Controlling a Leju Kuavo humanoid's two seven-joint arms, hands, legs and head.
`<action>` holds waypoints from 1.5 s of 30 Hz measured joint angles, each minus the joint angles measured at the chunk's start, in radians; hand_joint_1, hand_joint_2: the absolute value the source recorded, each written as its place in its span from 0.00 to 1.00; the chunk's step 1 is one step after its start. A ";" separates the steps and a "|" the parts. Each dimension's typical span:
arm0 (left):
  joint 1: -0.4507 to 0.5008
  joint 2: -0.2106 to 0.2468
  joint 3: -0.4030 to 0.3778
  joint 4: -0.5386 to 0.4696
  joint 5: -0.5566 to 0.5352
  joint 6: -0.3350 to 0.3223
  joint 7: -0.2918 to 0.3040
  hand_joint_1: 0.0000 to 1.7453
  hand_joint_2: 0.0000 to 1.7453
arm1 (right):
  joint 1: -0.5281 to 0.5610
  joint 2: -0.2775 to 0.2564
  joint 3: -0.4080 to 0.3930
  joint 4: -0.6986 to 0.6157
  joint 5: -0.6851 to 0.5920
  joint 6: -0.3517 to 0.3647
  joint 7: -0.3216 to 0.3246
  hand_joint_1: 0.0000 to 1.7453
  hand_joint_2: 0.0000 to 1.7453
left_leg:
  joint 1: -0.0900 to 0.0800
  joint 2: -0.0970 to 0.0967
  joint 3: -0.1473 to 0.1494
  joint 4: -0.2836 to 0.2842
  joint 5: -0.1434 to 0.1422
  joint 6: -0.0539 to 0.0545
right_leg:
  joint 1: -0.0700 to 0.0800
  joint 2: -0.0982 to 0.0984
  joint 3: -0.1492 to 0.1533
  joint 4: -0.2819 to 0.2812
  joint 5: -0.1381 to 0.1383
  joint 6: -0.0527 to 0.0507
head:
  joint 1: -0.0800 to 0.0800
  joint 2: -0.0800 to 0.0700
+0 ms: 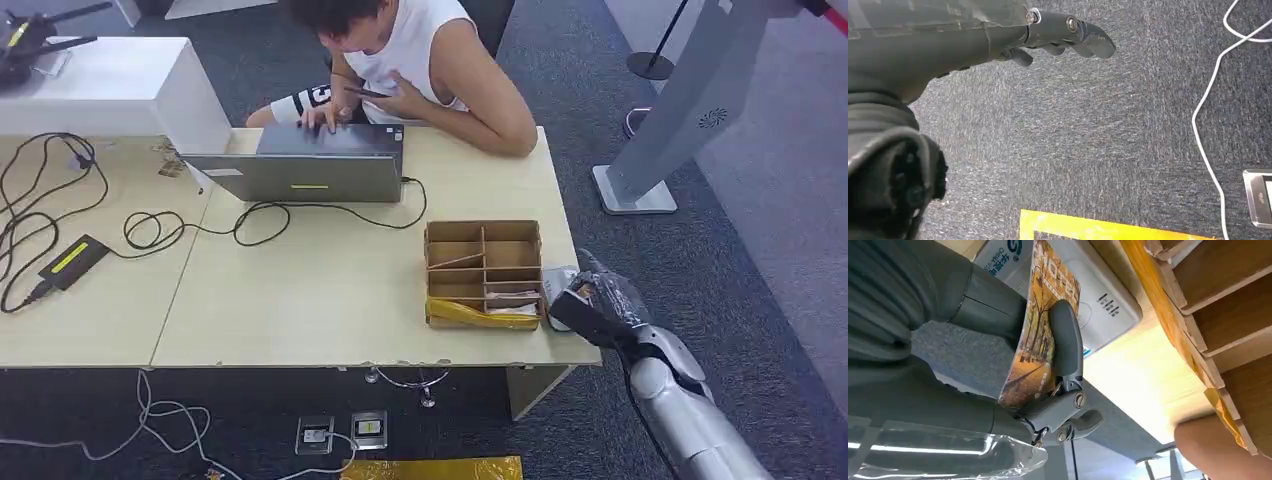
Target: Pass the card to the sensor for recognition and then transmit it.
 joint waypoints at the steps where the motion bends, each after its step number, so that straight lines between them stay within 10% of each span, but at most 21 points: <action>1: 0.000 0.000 0.000 0.000 0.000 0.000 0.000 0.00 0.00 | 0.000 0.000 0.000 0.000 -0.001 -0.001 0.000 0.93 1.00 | 0.000 0.000 0.000 0.000 0.000 0.000 | 0.000 0.000 0.000 0.000 0.000 0.000 | 0.000 0.000; 41: 0.000 0.003 0.000 0.000 0.002 0.005 -0.003 0.00 0.00 | 0.013 -0.058 -0.019 0.008 -0.048 -0.034 0.016 0.97 1.00 | 0.000 0.000 0.001 0.000 0.000 0.000 | 0.000 0.000 0.001 0.000 0.000 0.000 | 0.000 0.000; 45: -0.009 0.002 -0.002 0.000 -0.016 0.004 -0.007 0.00 0.00 | -0.126 -0.057 -0.056 -0.041 -0.015 -0.051 0.008 0.86 1.00 | 0.000 0.001 0.000 0.000 0.001 0.000 | -0.001 0.001 0.001 0.001 0.001 0.001 | 0.001 0.000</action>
